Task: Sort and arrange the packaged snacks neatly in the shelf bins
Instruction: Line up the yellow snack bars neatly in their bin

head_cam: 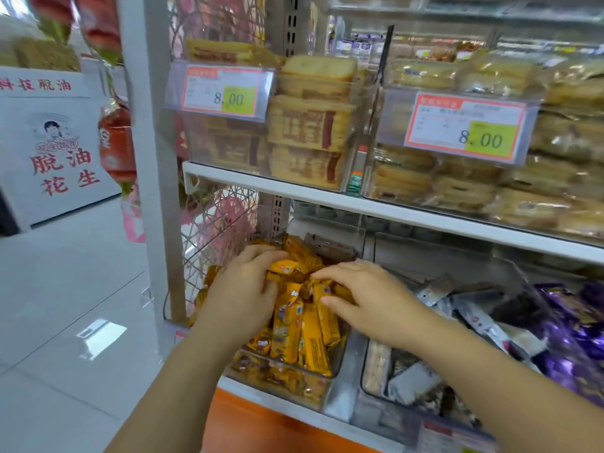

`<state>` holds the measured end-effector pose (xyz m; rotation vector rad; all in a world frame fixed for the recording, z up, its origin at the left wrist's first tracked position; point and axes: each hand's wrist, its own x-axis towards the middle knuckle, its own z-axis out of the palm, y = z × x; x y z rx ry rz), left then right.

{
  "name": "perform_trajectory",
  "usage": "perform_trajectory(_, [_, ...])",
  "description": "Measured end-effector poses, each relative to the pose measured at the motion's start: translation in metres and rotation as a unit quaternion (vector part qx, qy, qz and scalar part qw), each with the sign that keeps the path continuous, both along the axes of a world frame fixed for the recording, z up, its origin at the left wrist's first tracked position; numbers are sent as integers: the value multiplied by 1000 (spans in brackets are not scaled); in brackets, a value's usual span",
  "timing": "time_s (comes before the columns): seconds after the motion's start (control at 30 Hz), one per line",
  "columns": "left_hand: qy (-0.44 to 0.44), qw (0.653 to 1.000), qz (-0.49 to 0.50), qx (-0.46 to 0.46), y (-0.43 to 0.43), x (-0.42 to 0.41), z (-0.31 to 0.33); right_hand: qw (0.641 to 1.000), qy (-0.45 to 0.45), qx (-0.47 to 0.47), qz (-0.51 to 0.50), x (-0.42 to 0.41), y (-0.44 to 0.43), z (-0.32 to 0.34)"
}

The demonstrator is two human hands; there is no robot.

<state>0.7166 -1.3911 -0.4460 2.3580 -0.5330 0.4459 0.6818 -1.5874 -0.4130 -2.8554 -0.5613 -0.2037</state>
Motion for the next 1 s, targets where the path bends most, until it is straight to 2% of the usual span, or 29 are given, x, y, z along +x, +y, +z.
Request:
perform_trajectory(0.1, [-22, 998, -58, -10, -29, -15, 6, 997, -18, -22, -72, -26, -42, 4])
perform_trajectory(0.17, [-29, 996, -88, 2, -50, -20, 6, 993, 27, -41, -111, -36, -70, -2])
perform_trajectory(0.27, [-33, 993, -115, 9, -78, -23, 1, 986, 136, 21, -95, -48, -97, -17])
perform_trajectory(0.37, [-35, 988, -153, 10, -99, -20, -4, 982, 151, 60, -93, -55, -116, -24])
perform_trajectory(0.53, [-23, 985, -169, 30, -106, -16, -9, 985, 140, 32, -95, -56, -130, -18])
perform_trajectory(0.63, [-18, 984, -172, 30, -101, -14, -9, 973, 177, 132, -72, -49, -122, -8])
perform_trajectory(0.7, [-27, 985, -167, 22, -97, -11, -9, 964, 162, 202, -63, -38, -117, -5])
perform_trajectory(0.77, [-31, 986, -163, 9, -94, -9, -7, 963, 139, 216, -83, -20, -116, -7])
perform_trajectory(0.83, [-27, 986, -163, 1, -91, -8, -6, 971, 140, 156, -115, 2, -119, -11])
perform_trajectory(0.9, [-22, 986, -164, 2, -89, -7, -7, 981, 129, 48, -139, 24, -128, -18])
perform_trajectory(1.0, [-20, 986, -166, 7, -88, -4, -7, 976, 134, -83, -149, 47, -138, -29])
